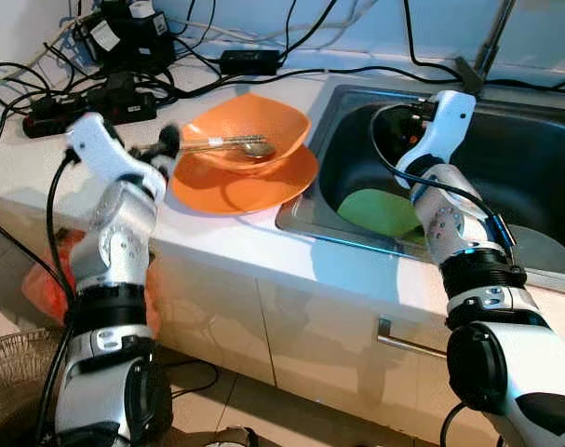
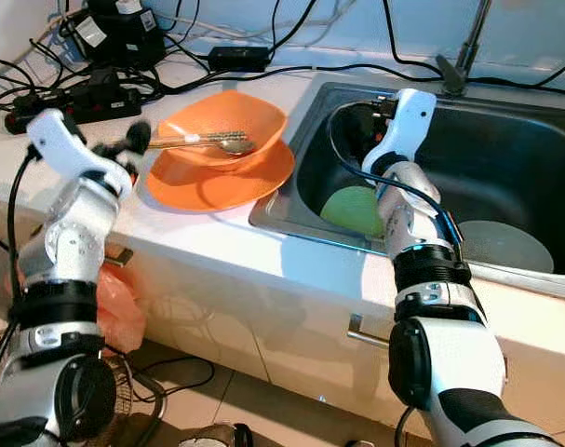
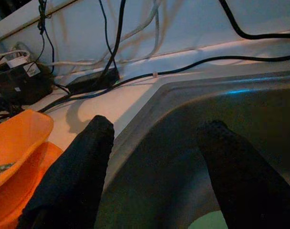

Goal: Kitchen organization

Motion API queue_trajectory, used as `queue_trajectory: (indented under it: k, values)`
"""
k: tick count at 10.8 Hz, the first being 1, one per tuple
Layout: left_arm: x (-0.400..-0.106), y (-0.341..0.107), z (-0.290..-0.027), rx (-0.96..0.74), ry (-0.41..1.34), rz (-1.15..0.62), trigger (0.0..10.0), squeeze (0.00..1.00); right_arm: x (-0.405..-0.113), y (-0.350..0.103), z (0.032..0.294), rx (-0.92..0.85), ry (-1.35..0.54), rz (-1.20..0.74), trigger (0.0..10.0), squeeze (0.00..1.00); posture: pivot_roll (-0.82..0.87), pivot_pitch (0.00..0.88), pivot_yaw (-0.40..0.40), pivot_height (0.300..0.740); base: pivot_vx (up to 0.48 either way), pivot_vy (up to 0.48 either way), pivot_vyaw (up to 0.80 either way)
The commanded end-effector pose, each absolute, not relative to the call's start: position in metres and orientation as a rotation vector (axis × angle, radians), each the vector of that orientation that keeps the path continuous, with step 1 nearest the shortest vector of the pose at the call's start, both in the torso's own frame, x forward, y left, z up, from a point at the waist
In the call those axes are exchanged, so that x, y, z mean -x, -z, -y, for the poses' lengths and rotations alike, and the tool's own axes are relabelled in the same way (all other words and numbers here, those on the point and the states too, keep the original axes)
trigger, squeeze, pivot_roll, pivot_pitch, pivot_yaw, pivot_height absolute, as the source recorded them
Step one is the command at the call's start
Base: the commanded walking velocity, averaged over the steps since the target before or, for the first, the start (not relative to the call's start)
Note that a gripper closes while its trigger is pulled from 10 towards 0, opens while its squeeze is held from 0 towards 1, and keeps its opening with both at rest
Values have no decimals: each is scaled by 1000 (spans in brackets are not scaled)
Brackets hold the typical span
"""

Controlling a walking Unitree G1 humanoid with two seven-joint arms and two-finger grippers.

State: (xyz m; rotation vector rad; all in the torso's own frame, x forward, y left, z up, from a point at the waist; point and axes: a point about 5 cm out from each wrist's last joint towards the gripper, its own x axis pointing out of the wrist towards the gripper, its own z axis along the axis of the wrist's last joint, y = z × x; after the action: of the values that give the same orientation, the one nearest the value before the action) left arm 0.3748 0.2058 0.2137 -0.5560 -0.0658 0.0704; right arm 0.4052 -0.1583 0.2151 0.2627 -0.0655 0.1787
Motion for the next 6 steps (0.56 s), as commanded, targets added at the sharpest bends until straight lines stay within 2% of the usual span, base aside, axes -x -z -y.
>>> queue_trajectory:
  k: [1,2,6]
  values:
    - [-376,-217,-208,583,-63,83,1333,0,-404,-214,157,-258,-176,61,10000,0,130,81,101,740,0,0,0]
    - [-376,-218,-207,607,-56,94,0,0,-404,-214,157,-258,-175,60,10000,0,129,82,101,740,0,0,0]
    - [-376,-218,-209,604,-66,100,0,0,-404,-213,158,-258,-166,57,10000,0,131,81,103,740,0,0,0]
